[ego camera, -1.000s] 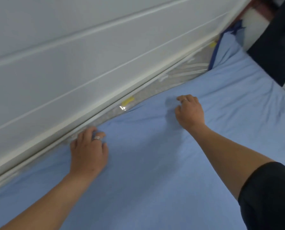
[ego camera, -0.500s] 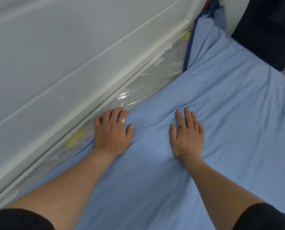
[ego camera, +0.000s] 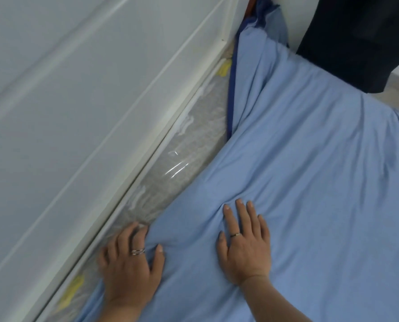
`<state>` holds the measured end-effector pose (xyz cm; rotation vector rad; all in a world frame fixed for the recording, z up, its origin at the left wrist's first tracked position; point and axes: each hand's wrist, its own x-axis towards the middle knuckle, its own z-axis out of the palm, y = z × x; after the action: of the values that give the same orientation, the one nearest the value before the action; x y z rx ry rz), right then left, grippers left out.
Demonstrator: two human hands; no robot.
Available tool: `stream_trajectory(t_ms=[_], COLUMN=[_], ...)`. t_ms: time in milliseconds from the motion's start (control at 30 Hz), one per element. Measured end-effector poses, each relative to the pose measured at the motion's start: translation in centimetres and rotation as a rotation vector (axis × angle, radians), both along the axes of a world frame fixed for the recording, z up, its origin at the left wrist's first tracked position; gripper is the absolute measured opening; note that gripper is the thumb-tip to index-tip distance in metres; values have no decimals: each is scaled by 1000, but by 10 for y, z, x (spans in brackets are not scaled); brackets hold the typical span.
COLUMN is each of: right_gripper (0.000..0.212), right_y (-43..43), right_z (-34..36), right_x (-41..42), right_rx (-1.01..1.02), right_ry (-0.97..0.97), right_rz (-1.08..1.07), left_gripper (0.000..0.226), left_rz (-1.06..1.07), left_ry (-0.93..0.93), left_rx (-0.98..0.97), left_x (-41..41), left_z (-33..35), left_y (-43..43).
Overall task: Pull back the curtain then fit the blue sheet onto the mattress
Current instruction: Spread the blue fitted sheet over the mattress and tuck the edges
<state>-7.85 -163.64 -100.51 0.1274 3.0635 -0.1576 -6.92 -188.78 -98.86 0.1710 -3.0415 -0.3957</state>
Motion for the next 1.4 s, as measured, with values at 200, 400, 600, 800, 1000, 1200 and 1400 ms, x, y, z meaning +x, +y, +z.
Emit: stream_trajectory(t_ms=[200, 400, 600, 800, 1000, 1200, 1400], right_gripper=[70, 70, 64, 59, 38, 36, 37], right_y=[0, -2, 9, 86, 96, 107, 124], right_z=[5, 7, 30, 88, 111, 123, 133], right_x=[0, -2, -22, -226, -295, -302, -313], right_rx=[-15, -24, -311, -82, 570, 509, 938], right_ry=[7, -32, 3, 70, -278, -251, -439], right_rz=[21, 18, -6, 276, 724, 738, 696], left_gripper=[41, 25, 24, 16, 14, 12, 7], left_rz=[-19, 10, -78, -104, -47, 84, 77], left_ry=[-261, -462, -513, -609, -603, -446, -675], left_rx=[419, 579, 451, 494, 689, 909, 946], left_x=[-80, -115, -97, -99, -95, -82, -74], left_z=[42, 47, 43, 43, 61, 86, 121], left_y=[48, 84, 70, 74, 76, 84, 104])
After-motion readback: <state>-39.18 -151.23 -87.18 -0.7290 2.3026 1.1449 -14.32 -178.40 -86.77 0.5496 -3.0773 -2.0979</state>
